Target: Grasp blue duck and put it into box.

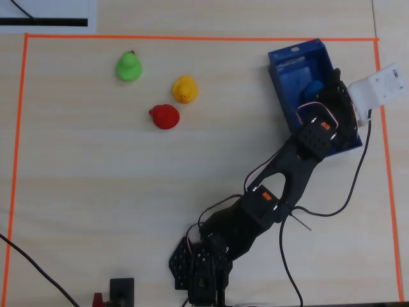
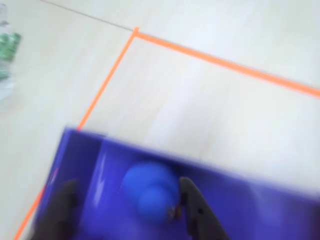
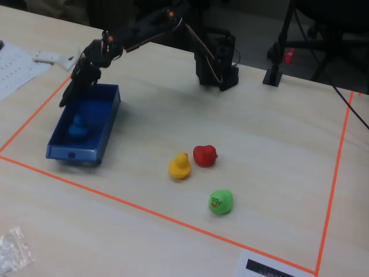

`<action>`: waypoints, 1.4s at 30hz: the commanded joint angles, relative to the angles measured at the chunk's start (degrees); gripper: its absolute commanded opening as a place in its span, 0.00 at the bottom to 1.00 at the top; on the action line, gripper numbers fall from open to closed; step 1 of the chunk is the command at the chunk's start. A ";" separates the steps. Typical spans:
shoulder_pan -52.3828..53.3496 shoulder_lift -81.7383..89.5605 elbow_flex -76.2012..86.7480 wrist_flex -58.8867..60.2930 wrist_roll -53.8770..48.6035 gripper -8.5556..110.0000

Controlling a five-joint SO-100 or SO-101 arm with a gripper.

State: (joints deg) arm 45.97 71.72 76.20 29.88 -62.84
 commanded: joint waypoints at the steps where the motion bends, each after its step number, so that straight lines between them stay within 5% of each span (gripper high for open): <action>1: -6.50 21.53 17.49 4.57 0.53 0.07; 9: -28.92 53.70 61.87 2.72 -0.09 0.07; 17: -50.54 87.54 89.47 19.42 2.37 0.07; 27: -52.47 114.17 101.95 42.89 -7.91 0.07; 42: -48.78 117.95 102.04 45.09 -9.14 0.08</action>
State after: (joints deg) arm -3.25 189.67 178.24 73.65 -72.16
